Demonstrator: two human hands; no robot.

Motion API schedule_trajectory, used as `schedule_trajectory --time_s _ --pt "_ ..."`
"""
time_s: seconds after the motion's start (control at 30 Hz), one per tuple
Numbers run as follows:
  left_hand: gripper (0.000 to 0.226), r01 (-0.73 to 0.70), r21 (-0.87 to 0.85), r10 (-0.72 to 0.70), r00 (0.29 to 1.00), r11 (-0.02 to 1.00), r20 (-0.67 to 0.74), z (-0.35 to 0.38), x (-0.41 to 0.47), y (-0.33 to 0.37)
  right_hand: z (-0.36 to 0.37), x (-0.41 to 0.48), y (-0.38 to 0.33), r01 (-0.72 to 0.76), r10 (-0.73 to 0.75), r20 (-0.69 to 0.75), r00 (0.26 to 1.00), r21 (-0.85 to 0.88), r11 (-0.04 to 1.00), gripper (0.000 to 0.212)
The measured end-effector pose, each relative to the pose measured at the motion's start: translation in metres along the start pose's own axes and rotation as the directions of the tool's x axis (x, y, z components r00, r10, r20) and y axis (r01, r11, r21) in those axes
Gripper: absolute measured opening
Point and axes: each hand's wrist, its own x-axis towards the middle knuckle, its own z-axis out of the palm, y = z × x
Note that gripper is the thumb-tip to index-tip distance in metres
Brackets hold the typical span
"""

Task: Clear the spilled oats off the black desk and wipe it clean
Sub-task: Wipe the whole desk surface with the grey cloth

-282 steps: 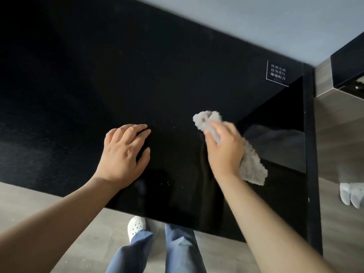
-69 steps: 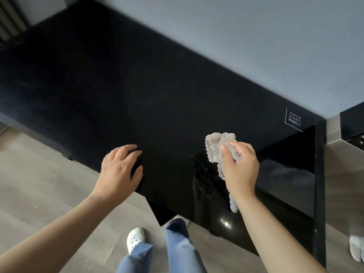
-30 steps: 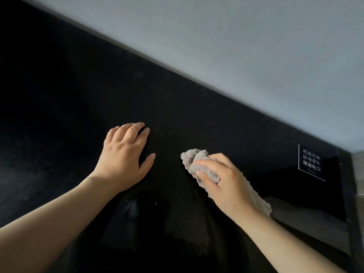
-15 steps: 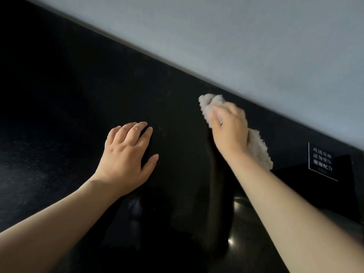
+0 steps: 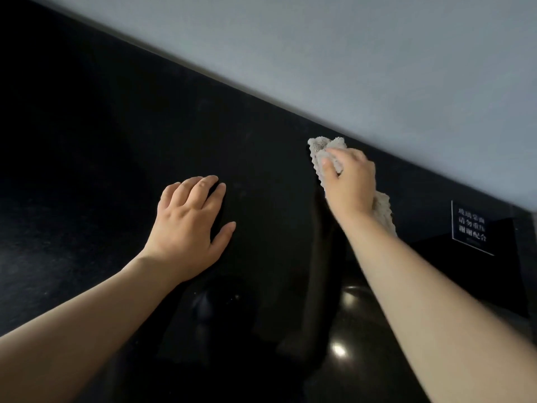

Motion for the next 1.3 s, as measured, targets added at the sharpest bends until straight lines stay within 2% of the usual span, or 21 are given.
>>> schedule_trajectory --time_s 0.03,0.1,0.23,0.33,0.37,0.43,0.53,0.63,0.7,0.8,0.87,0.93,1.0,1.03,1.1,1.17,1.23,1.3 --pt "0.067 -0.002 0.002 0.002 1.000 1.000 0.000 0.001 -0.001 0.000 0.004 -0.015 -0.007 -0.008 0.007 -0.019 1.000 -0.048 0.999 0.026" --pt "0.068 -0.003 0.017 0.003 1.000 1.000 0.005 0.003 -0.004 -0.001 0.002 -0.055 -0.022 0.084 -0.085 -0.021 0.996 -0.070 0.994 0.026" --pt "0.070 -0.005 0.029 0.003 0.999 1.000 0.047 0.005 0.001 0.000 -0.016 -0.142 -0.031 0.215 -0.220 0.131 0.967 0.055 0.975 0.030" --pt "0.071 0.009 0.029 -0.010 0.998 1.000 0.061 0.004 0.001 0.000 -0.041 -0.180 -0.037 0.217 -0.256 0.248 0.934 0.172 0.961 0.033" --pt "0.072 0.015 0.028 -0.016 0.998 0.999 0.056 0.004 0.000 0.000 -0.048 -0.177 -0.037 0.198 -0.247 0.241 0.939 0.210 0.958 0.033" --pt "0.072 0.017 0.029 -0.018 0.999 0.999 0.048 0.002 -0.001 -0.001 -0.055 -0.150 -0.031 0.135 -0.165 0.130 0.978 0.214 0.967 0.029" --pt "0.073 -0.004 0.032 0.003 0.999 0.999 0.053 -0.002 0.003 0.002 -0.041 -0.099 -0.017 -0.013 0.015 -0.012 1.000 0.106 0.994 0.028" --pt "0.069 -0.003 0.031 0.001 0.998 1.000 0.062 -0.003 0.003 0.001 -0.014 -0.100 -0.020 -0.086 0.086 -0.017 0.996 -0.033 0.996 0.031" --pt "0.069 0.009 0.016 -0.010 0.995 1.000 0.095 -0.003 -0.002 -0.001 -0.010 -0.128 -0.028 -0.016 0.016 0.009 1.000 -0.022 1.000 0.032" --pt "0.074 -0.007 0.020 0.004 0.990 1.000 0.142 -0.004 -0.008 -0.004 -0.027 -0.183 -0.038 0.135 -0.150 0.137 0.979 0.111 0.985 0.032" --pt "0.074 -0.017 0.017 0.014 0.986 1.000 0.167 -0.009 -0.010 -0.003 -0.049 -0.196 -0.038 0.151 -0.190 0.176 0.966 0.213 0.965 0.030" --pt "0.074 -0.011 0.012 0.009 0.987 1.000 0.160 -0.012 -0.010 -0.002 -0.067 -0.170 -0.025 0.117 -0.126 0.021 0.992 0.258 0.959 0.027" --pt "0.074 -0.013 0.011 0.011 0.989 1.000 0.146 -0.015 -0.009 -0.001 -0.076 -0.119 0.000 0.038 -0.003 -0.159 0.987 0.216 0.976 0.025" --pt "0.075 -0.014 0.013 0.012 0.989 1.000 0.145 -0.015 -0.008 -0.001 -0.076 -0.095 0.014 -0.031 0.061 -0.172 0.983 0.168 0.985 0.026" --pt "0.074 -0.013 0.023 0.009 0.988 1.000 0.155 -0.013 -0.009 -0.001 -0.061 -0.068 0.037 -0.217 0.223 -0.087 0.971 0.075 0.973 0.033" --pt "0.074 -0.019 0.027 0.014 0.987 0.999 0.163 -0.011 -0.009 0.002 -0.043 -0.073 0.039 -0.299 0.296 -0.045 0.954 -0.063 0.952 0.036" --pt "0.074 -0.019 0.026 0.015 0.988 0.999 0.155 -0.010 -0.008 0.004 -0.031 -0.096 0.025 -0.191 0.187 -0.044 0.981 -0.124 0.974 0.035" --pt "0.074 -0.009 0.027 0.005 0.988 1.000 0.156 -0.010 -0.007 0.002 -0.027 -0.131 0.002 -0.009 0.009 0.003 1.000 -0.054 0.999 0.035"
